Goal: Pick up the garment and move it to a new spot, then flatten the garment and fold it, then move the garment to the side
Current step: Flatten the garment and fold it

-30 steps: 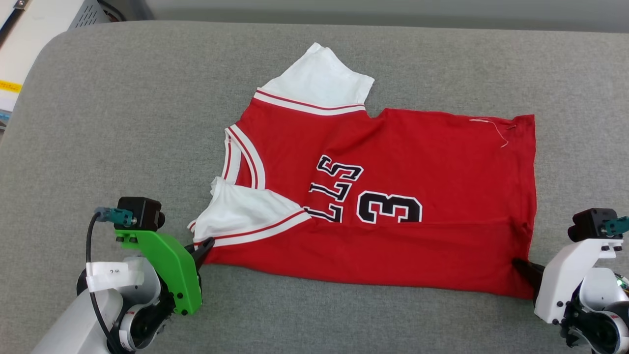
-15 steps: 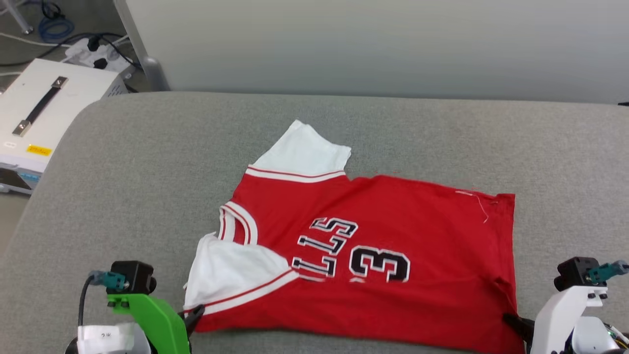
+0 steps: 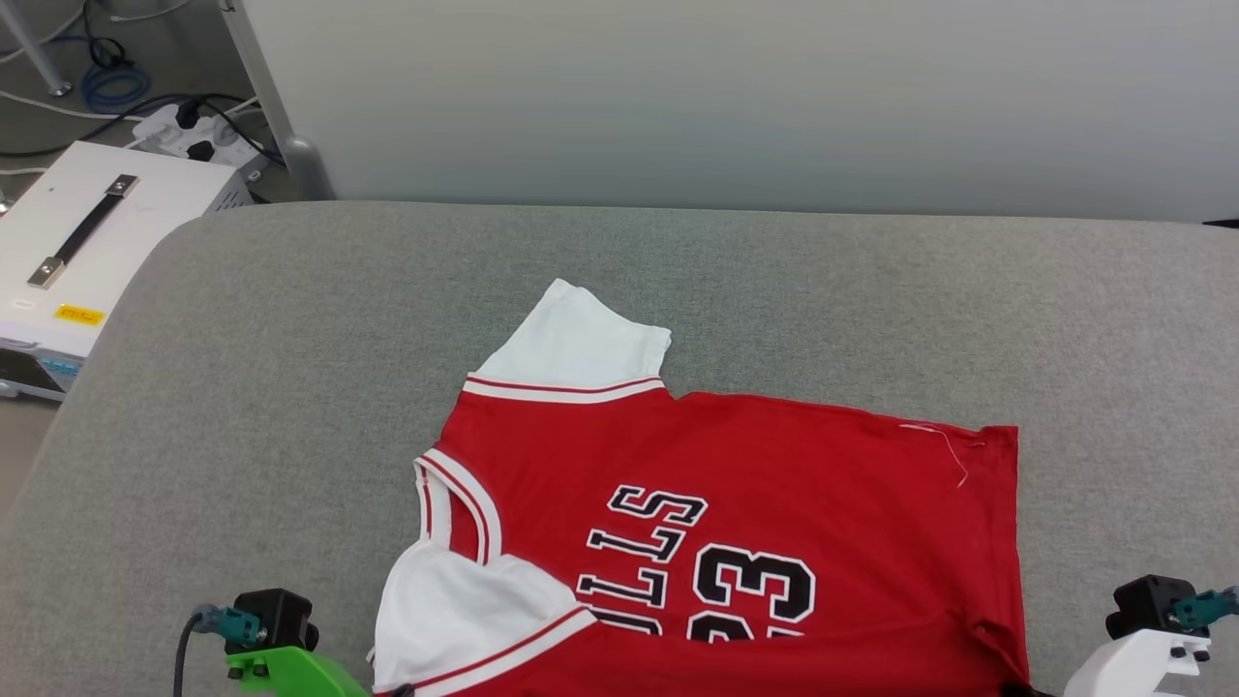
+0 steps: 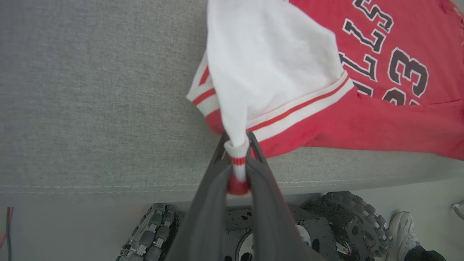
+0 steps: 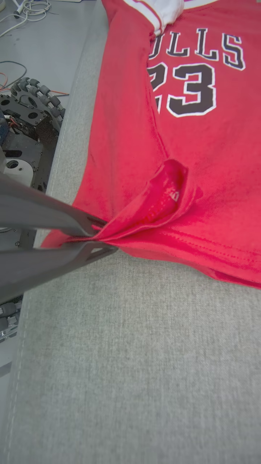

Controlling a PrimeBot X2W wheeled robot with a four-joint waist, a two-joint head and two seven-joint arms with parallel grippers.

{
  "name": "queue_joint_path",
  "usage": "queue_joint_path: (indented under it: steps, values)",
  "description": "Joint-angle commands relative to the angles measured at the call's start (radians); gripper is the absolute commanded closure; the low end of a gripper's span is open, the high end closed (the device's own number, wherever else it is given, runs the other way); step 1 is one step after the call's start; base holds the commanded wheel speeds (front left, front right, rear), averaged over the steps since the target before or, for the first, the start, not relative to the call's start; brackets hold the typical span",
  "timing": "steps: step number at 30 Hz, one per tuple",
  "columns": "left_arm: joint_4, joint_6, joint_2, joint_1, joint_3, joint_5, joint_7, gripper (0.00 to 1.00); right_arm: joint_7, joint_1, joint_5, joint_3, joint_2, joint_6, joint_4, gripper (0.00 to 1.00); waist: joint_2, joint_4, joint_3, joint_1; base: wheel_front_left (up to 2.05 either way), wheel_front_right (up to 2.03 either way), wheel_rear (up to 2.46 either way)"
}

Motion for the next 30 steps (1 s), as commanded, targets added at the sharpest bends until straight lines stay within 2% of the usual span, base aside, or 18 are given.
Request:
queue_joint_path:
  steps: [1,2,3,6,9,14,20,24,30]
  values:
    - [0.025,-0.016,-0.012,-0.020,-0.004,-0.012,-0.006,1.00,-0.016,-0.001,-0.010,0.001,0.003,0.000,0.011,0.98,0.0000,-0.008,0.009,0.0001,0.00,0.00,0.00]
    - [0.046,-0.024,-0.020,-0.028,-0.006,-0.013,-0.010,0.60,-0.024,-0.002,-0.008,0.003,0.007,0.000,0.020,0.54,0.0000,-0.010,0.012,0.0001,0.00,0.00,0.00]
    - [0.060,-0.028,-0.027,-0.036,-0.006,-0.016,-0.012,0.00,-0.031,-0.004,-0.004,0.005,0.011,0.000,0.024,0.00,0.0000,-0.011,0.014,0.0001,0.00,0.00,0.00]
    - [0.097,-0.040,-0.043,-0.060,-0.009,-0.013,-0.025,0.00,-0.076,-0.008,-0.004,0.024,0.010,0.000,0.027,0.00,0.0000,-0.015,0.020,0.0001,0.00,0.00,0.00]
    - [0.118,-0.053,-0.044,-0.086,-0.008,0.017,-0.062,0.00,-0.172,-0.014,-0.004,0.033,0.008,0.000,0.022,0.00,0.0000,-0.015,0.022,0.0001,0.00,0.00,0.00]
    - [0.130,-0.064,-0.043,-0.148,-0.002,0.084,-0.138,0.00,-0.384,-0.030,-0.054,0.052,0.005,0.000,-0.016,0.00,0.0000,-0.015,0.026,0.0001,0.00,0.00,0.00]
    - [0.148,-0.048,-0.068,-0.234,0.011,0.171,-0.259,0.00,-0.620,-0.068,-0.169,0.038,0.038,0.000,-0.045,0.00,0.0000,-0.035,0.050,0.0001,0.00,0.00,0.00]
    - [0.177,-0.052,-0.094,-0.300,0.023,0.202,-0.329,0.00,-0.721,-0.101,-0.228,0.037,0.055,0.000,-0.066,0.00,0.0000,-0.058,0.084,0.0001,0.00,0.00,0.00]
    - [0.244,-0.065,-0.115,-0.432,0.034,0.238,-0.382,0.00,-0.802,-0.151,-0.280,0.036,0.072,0.000,-0.114,0.00,0.0000,-0.098,0.163,0.0001,0.00,0.00,0.00]
